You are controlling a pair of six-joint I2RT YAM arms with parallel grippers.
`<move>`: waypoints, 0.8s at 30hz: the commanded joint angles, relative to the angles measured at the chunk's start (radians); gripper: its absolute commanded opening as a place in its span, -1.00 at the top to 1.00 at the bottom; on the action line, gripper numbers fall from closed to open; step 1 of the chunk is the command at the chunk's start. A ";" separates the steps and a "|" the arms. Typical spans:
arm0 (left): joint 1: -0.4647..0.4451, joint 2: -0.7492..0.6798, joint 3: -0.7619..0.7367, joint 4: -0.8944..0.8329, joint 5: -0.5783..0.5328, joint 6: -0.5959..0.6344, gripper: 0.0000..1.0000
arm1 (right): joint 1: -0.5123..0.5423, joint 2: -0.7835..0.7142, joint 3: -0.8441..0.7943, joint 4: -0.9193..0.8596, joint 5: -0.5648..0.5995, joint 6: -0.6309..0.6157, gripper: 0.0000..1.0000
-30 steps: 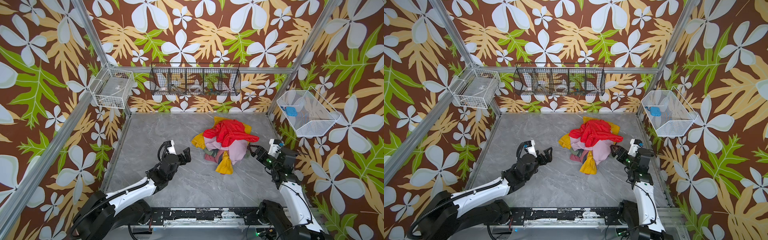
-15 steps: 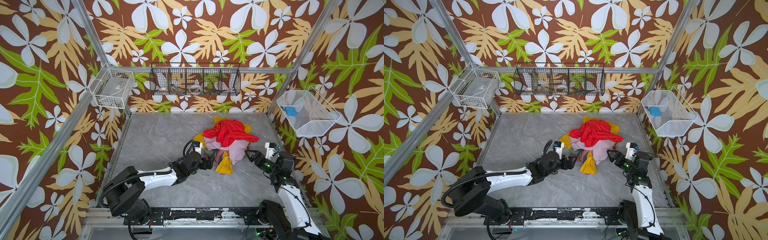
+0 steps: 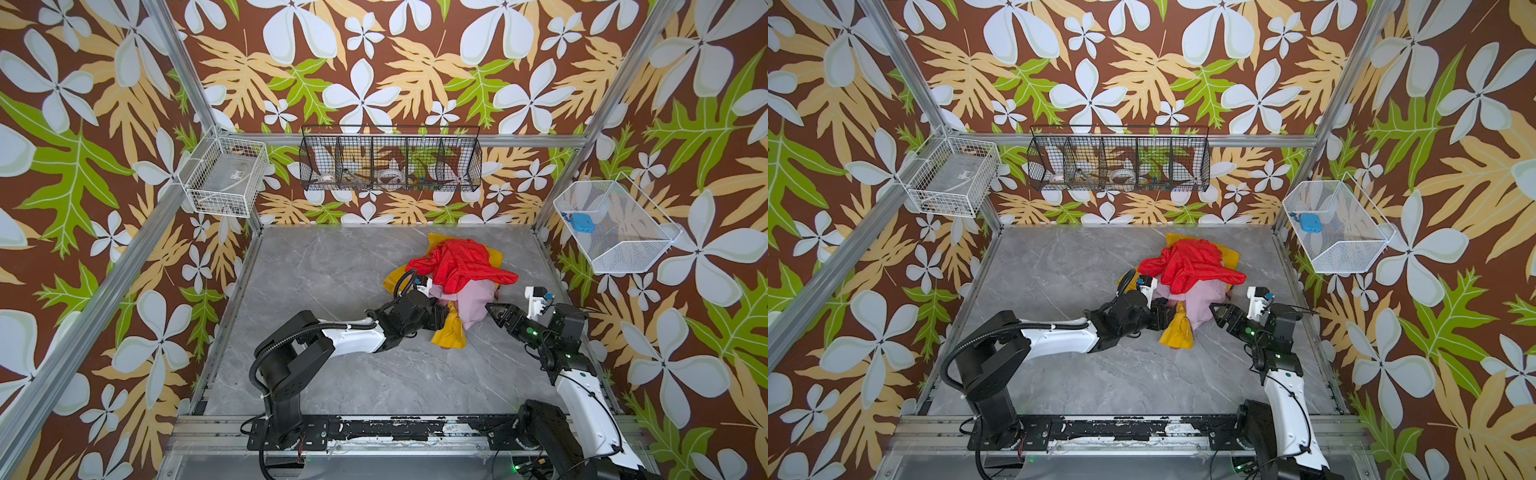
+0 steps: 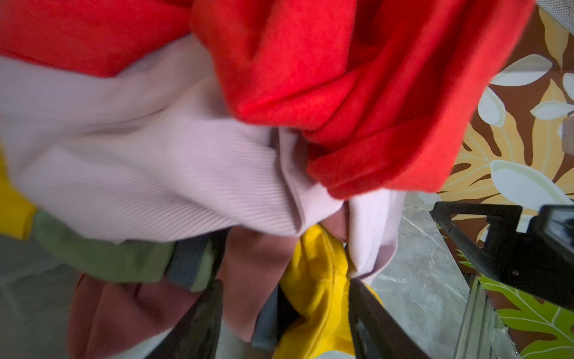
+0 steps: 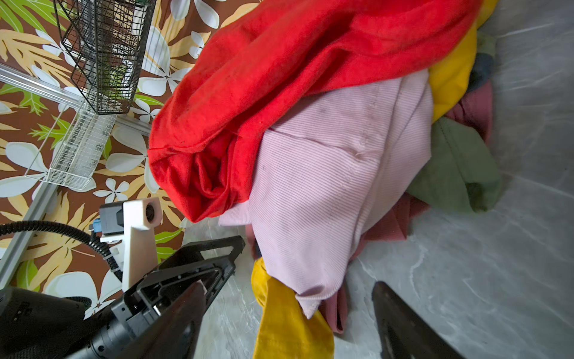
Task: Pick out a specific cloth from the pile
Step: 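Reach both grippers toward the clothes pile from either side, then grasp the dusty-pink printed shirt with the left gripper while the right gripper presses the pile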
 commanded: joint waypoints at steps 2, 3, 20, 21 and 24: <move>0.000 0.026 0.020 -0.036 -0.004 -0.007 -0.18 | 0.002 -0.002 0.014 -0.026 0.007 -0.031 -0.69; 0.001 0.026 0.014 -0.039 -0.021 -0.016 -0.16 | 0.001 -0.003 0.013 -0.028 0.008 -0.031 -0.68; 0.000 0.073 0.061 -0.038 -0.003 0.033 0.81 | 0.002 -0.037 0.007 -0.017 -0.004 -0.020 -0.70; 0.000 0.066 0.059 -0.039 -0.001 0.038 0.93 | 0.000 -0.041 0.000 -0.001 -0.010 -0.008 -0.71; 0.000 0.040 0.059 -0.053 -0.003 0.053 1.00 | 0.003 -0.051 -0.024 0.063 -0.031 0.039 -0.73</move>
